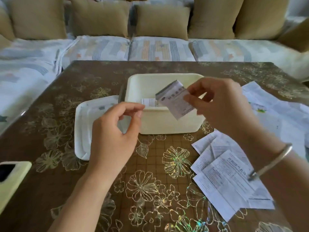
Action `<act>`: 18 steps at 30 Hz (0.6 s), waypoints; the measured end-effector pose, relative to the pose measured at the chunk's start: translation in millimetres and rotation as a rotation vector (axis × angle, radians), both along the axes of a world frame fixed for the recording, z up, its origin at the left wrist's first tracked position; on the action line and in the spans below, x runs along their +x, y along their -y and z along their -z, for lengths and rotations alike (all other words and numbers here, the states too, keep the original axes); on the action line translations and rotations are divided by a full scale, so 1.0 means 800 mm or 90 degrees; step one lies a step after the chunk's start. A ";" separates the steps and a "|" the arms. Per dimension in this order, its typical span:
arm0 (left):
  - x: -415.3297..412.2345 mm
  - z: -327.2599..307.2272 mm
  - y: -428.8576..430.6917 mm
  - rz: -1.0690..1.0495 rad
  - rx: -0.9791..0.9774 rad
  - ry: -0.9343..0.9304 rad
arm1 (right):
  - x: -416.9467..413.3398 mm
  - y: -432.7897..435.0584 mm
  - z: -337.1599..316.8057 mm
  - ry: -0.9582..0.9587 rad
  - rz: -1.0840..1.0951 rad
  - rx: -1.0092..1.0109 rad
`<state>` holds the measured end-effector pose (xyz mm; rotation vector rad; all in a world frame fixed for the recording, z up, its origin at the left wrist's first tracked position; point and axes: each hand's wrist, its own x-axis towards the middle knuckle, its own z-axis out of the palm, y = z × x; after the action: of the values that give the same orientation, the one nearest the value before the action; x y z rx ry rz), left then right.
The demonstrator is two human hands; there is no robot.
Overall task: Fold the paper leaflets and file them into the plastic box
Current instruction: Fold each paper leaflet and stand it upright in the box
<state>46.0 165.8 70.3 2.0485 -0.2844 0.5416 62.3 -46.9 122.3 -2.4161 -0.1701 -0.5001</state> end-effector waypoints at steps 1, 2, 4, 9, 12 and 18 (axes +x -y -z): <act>0.009 -0.003 -0.001 -0.015 0.004 0.010 | 0.023 0.001 -0.008 0.012 0.005 -0.031; 0.015 -0.003 -0.002 -0.030 0.003 0.012 | 0.044 0.000 -0.010 0.011 0.010 -0.066; 0.029 0.002 -0.005 -0.070 -0.011 0.009 | 0.084 -0.007 -0.008 -0.011 0.003 -0.144; 0.086 0.013 -0.010 -0.174 -0.067 -0.005 | 0.151 -0.026 0.012 -0.151 -0.133 -0.368; 0.104 0.015 0.000 -0.180 -0.073 -0.018 | 0.175 -0.029 0.017 -0.188 -0.179 -0.387; 0.121 0.034 0.013 -0.157 -0.107 -0.020 | 0.196 -0.026 -0.002 -0.178 -0.205 -0.274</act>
<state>143.1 155.7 43.2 1.9371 0.0331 0.6601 219.0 -26.3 123.5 -2.7657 -0.5833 0.0307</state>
